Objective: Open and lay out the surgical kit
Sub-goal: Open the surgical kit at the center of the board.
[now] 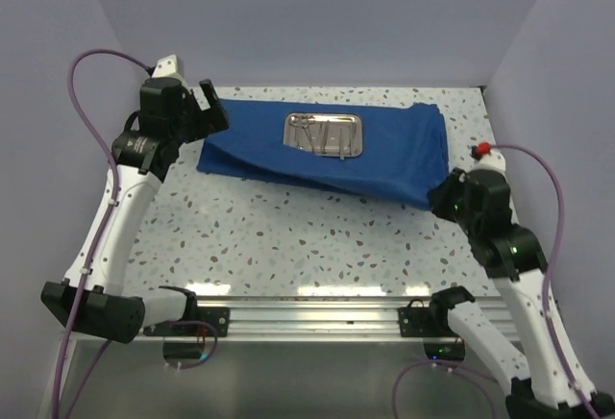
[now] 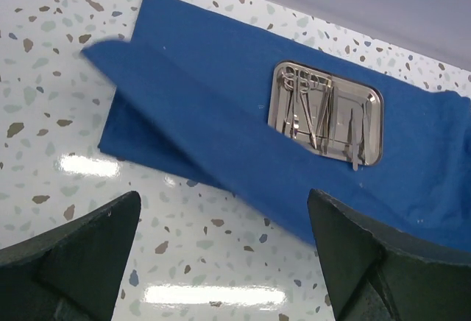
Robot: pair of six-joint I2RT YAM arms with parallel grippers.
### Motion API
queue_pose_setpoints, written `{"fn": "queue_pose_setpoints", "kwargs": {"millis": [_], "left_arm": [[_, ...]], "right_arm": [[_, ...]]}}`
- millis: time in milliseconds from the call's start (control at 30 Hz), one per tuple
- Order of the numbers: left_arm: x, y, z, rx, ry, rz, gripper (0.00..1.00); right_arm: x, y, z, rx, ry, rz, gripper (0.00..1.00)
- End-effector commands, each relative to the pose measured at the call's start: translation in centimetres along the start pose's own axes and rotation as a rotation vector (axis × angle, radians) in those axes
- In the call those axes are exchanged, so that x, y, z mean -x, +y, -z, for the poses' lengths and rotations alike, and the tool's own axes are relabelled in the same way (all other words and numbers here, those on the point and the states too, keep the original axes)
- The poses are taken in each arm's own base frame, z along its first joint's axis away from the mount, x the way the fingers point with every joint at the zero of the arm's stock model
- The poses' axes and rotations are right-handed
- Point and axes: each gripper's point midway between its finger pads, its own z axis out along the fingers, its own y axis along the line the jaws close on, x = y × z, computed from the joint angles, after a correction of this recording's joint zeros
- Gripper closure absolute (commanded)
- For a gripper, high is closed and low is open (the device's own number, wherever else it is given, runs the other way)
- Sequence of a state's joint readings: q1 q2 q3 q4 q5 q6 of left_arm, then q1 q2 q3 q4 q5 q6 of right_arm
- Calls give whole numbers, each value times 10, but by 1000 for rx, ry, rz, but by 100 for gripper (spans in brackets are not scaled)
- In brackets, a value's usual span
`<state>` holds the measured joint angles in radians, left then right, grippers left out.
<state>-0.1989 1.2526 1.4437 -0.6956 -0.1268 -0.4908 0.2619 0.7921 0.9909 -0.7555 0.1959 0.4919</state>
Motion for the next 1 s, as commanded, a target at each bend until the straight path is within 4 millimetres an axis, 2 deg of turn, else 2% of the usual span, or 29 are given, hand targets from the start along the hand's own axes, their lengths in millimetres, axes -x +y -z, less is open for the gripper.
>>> {"fn": "queue_pose_setpoints", "kwargs": {"millis": [0, 33, 67, 100, 167, 233, 300, 367, 433, 567, 600, 667, 700, 767, 833, 867, 900, 933, 967], "left_arm": [[17, -16, -1, -45, -39, 59, 0], [17, -18, -2, -51, -39, 72, 0], [14, -17, -4, -48, -30, 77, 0], [13, -17, -4, -50, -29, 89, 0], [6, -15, -5, -45, -16, 101, 0], [5, -15, -1, -50, -23, 112, 0], [0, -11, 3, -46, -25, 113, 0], [-11, -3, 2, -20, -12, 109, 0], [-17, 2, 3, -9, -9, 108, 0], [-38, 10, -13, 2, 26, 82, 0], [-44, 11, -23, 13, 46, 70, 0], [-43, 12, -34, 26, 57, 41, 0], [-52, 15, -49, 46, 97, 27, 0], [-63, 19, -62, 79, 168, 17, 0], [-77, 23, -63, 104, 214, 60, 0], [-95, 28, -62, 110, 242, 79, 0], [-105, 29, -61, 101, 252, 99, 0], [-110, 26, -63, 73, 241, 146, 0], [-135, 35, -59, 91, 279, 162, 0]], "right_arm": [[-44, -35, 34, -89, 71, -67, 100], [-45, -30, 38, -57, 72, -96, 97], [-46, -34, 42, -86, 74, -134, 78], [-53, -50, 44, -184, 108, -135, 43], [-62, -60, 43, -255, 162, -121, 41], [-71, -79, 44, -392, 221, -100, 31], [-73, -85, 46, -447, 255, -86, 12], [-66, -83, 45, -465, 243, -109, 7], [-54, -77, 45, -447, 206, -136, 5], [-30, -60, 32, -394, 136, -167, 5], [-23, -52, 17, -375, 131, -163, 5], [-15, -39, 2, -338, 146, -141, 5], [-14, -28, -16, -316, 178, -131, 5], [-1, -14, -34, -284, 190, -111, 6], [10, 4, -65, -232, 213, -104, 19], [16, 5, -76, -223, 212, -123, 25], [26, 11, -92, -195, 194, -145, 36], [26, 20, -112, -156, 237, -172, 42], [31, 17, -128, -155, 245, -202, 46]]}}
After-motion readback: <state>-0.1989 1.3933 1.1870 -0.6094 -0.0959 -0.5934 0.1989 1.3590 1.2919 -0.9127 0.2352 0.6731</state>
